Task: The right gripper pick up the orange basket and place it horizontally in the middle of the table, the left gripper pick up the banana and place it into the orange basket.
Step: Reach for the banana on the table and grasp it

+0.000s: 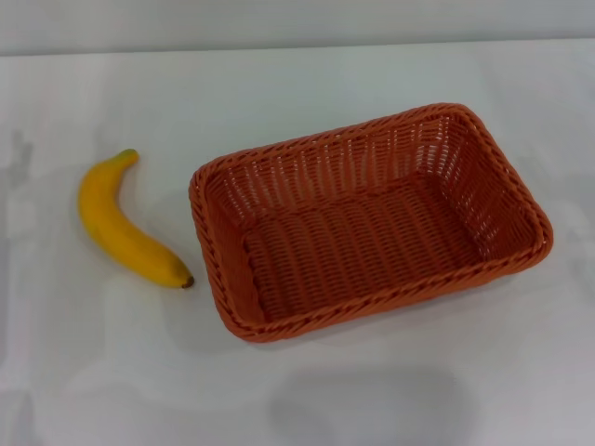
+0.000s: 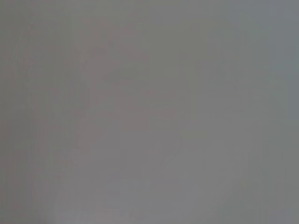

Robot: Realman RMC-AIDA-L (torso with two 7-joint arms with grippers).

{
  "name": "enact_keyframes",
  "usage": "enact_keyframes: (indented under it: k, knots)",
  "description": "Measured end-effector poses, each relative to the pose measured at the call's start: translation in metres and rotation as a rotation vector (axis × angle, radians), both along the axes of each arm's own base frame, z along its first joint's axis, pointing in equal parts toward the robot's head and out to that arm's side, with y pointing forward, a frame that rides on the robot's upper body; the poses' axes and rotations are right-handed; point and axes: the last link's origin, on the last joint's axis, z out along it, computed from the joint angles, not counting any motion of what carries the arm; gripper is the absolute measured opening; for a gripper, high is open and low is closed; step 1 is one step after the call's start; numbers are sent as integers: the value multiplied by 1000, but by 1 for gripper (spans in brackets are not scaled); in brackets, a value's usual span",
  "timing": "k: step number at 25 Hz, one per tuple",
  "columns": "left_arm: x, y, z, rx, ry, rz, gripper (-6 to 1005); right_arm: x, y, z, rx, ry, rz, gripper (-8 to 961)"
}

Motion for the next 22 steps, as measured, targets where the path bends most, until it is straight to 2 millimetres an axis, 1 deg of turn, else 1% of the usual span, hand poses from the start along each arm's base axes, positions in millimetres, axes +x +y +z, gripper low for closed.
enact_keyframes:
  k: [3, 5, 9, 14, 18, 22]
  knots:
    - [-1, -4, -6, -7, -46, 4, 864, 3, -3, -5, 128, -117, -44, 843]
    - [-3, -7, -7, -5, -77, 7, 864, 5, -5, -9, 162, -170, -71, 843]
    - [-13, -21, -10, -3, -190, 12, 863, 6, -6, -17, 176, -274, -96, 843]
    - [-19, -33, -12, -82, -296, -45, 863, 6, -1, -17, 184, -301, -115, 843]
    - [-16, -34, -5, -181, -335, -133, 863, 8, 8, -17, 167, -304, -148, 843]
    - [-13, -26, 17, -340, -416, -191, 863, 8, 17, -20, 143, -306, -175, 843]
